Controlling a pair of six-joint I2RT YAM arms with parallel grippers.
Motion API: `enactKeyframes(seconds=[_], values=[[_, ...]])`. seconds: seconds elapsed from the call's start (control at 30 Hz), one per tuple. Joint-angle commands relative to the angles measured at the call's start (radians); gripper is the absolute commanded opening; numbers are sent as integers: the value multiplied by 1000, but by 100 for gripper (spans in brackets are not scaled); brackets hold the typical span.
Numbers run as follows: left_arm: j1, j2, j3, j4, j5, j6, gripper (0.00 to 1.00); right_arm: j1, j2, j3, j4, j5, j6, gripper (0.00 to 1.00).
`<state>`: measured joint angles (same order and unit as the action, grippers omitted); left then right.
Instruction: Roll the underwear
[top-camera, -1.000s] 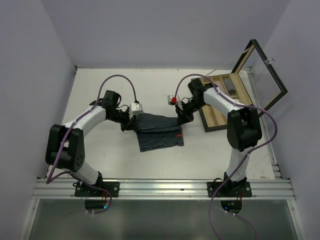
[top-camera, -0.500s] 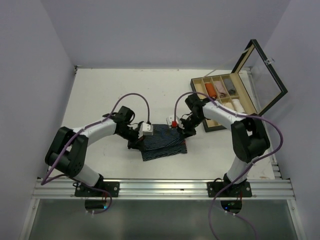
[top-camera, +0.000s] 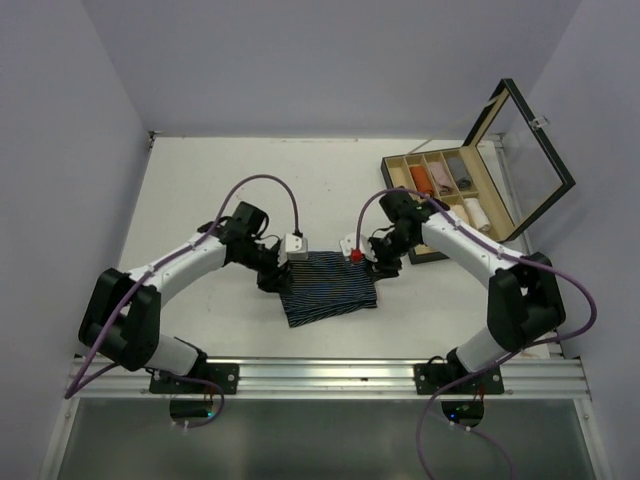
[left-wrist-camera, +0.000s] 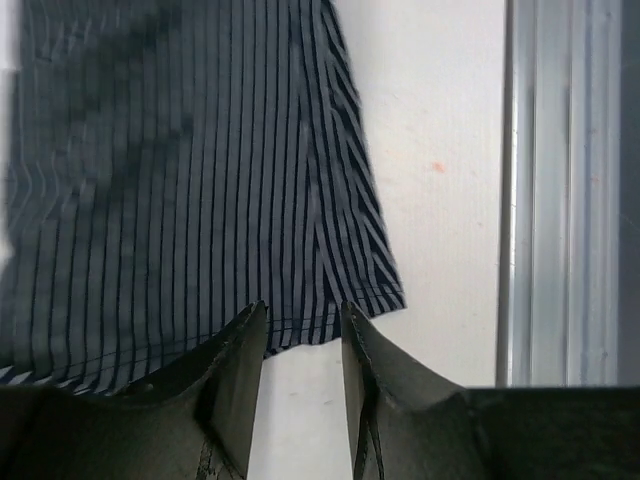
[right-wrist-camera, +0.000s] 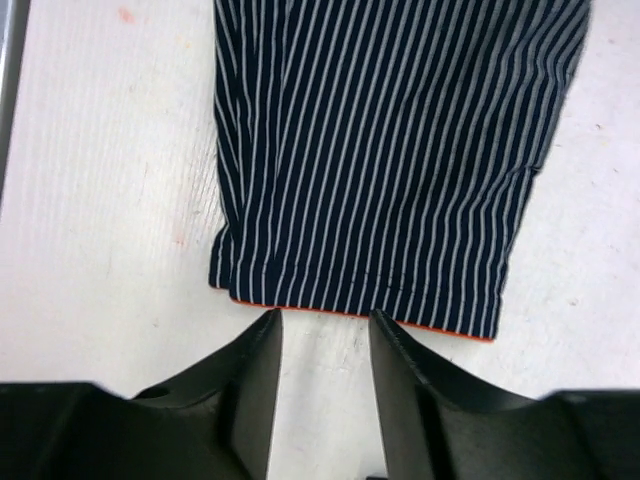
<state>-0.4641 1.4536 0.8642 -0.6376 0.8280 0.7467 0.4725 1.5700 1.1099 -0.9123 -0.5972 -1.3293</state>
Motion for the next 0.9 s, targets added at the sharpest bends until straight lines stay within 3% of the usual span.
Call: enactKeyframes(seconds=[0.0,0.2,0.43,0.67,0.87], values=[[56,-29,85,90,-24,-101,39,-14,10,100,-31,-67,172,42],[80,42,114,216,-122,-234,39,-11,85,120,-22,-118,430,22],[96,217,223,247,-161,-280,38,-9,206,122,62,-107,804,18],[185,379,279,139,-158,-307,27,-9,409,188,130,-44,965,18],[337,383,260,90,-158,-273,25,-9,616,437,135,-59,1004,18]])
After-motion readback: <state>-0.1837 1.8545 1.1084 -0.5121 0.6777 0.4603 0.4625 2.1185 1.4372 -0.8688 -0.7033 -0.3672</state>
